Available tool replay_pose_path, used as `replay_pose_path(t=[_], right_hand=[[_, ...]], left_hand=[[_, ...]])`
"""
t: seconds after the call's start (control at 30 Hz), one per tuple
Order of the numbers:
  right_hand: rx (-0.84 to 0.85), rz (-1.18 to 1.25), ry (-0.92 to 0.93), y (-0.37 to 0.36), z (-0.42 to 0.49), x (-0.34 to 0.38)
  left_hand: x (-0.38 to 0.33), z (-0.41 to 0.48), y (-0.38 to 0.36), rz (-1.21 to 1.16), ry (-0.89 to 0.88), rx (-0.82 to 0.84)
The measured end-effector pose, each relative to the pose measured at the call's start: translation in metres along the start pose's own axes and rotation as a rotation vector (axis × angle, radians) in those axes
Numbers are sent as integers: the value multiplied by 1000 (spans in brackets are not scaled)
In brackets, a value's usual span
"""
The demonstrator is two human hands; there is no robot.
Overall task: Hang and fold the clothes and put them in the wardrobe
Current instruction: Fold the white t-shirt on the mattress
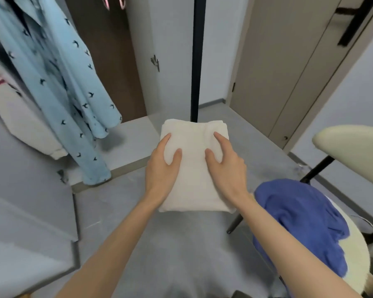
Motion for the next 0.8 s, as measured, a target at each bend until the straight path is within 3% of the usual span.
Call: replay_pose_path(t=[0.4, 0.8], right_hand=[[37, 78, 234, 60, 54, 299], [-2, 133, 468, 81, 139, 464]], left_hand=[[-199, 96, 231, 80, -80, -82], [-299, 195, 342, 71, -225, -191]])
Point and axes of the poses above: each hand's wrist, its own z-axis towards the middle knuckle, its own y-axis out of the back of the hand, x = y × z, the point moved 2 cm from there along z, towards the middle knuckle, and after that the axes turned 2 degrees about x, right-handed, at the moved point
